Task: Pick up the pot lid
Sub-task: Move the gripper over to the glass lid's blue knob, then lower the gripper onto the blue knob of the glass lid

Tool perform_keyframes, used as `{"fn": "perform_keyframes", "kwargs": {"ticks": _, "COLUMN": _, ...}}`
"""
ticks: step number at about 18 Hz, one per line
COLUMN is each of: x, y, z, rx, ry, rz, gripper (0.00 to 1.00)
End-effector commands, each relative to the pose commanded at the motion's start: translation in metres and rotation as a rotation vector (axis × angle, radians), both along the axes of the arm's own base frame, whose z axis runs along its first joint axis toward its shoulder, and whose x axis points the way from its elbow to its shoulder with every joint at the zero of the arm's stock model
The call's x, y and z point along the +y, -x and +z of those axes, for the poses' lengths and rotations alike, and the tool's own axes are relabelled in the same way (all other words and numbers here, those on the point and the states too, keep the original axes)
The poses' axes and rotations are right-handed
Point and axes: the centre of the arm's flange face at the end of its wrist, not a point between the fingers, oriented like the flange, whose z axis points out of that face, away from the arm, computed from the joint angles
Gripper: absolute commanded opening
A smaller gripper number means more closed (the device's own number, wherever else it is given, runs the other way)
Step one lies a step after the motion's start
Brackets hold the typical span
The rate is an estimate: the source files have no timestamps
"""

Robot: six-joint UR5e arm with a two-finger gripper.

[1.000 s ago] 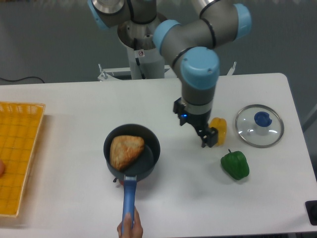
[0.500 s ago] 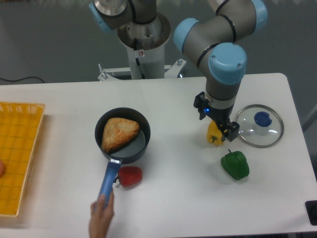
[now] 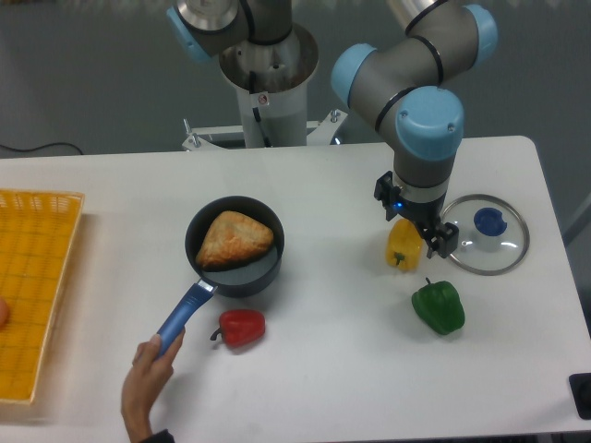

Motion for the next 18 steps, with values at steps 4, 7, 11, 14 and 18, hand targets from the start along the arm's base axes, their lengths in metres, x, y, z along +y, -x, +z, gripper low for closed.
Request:
{"fn": "perform_keyframes", "kwargs": {"ticks": 4, "x": -0.029, "y": 0.02, "z": -0.023, "rx": 0.009, "ry": 0.06, "rz": -0.071, "gripper": 1.0}}
{"fn": "perform_keyframes", "kwargs": {"ticks": 7, "x": -0.052, "y": 0.038, "z": -0.032, "rx": -0.015, "ry": 0.058, "rz": -0.084, "gripper": 1.0}}
{"fn": "perform_keyframes", "kwargs": {"ticks": 11, "x": -0.073, "y": 0.063, "z": -0.053, "rx": -0.028, "ry": 0.058, "rz": -0.139, "gripper": 1.0}}
{"fn": "perform_keyframes", "kwargs": {"ticks": 14, "x": -0.09, "y": 0.075, "z": -0.061, "rx": -0.048, "ry": 0.068, "rz": -0.218, "gripper": 1.0}}
{"fn": "perform_keyframes", "kwargs": {"ticks": 18, "x": -0.105, "y": 0.091, "z": -0.068, "rx": -0.065, "ry": 0.052, "rz": -0.276, "gripper": 1.0}}
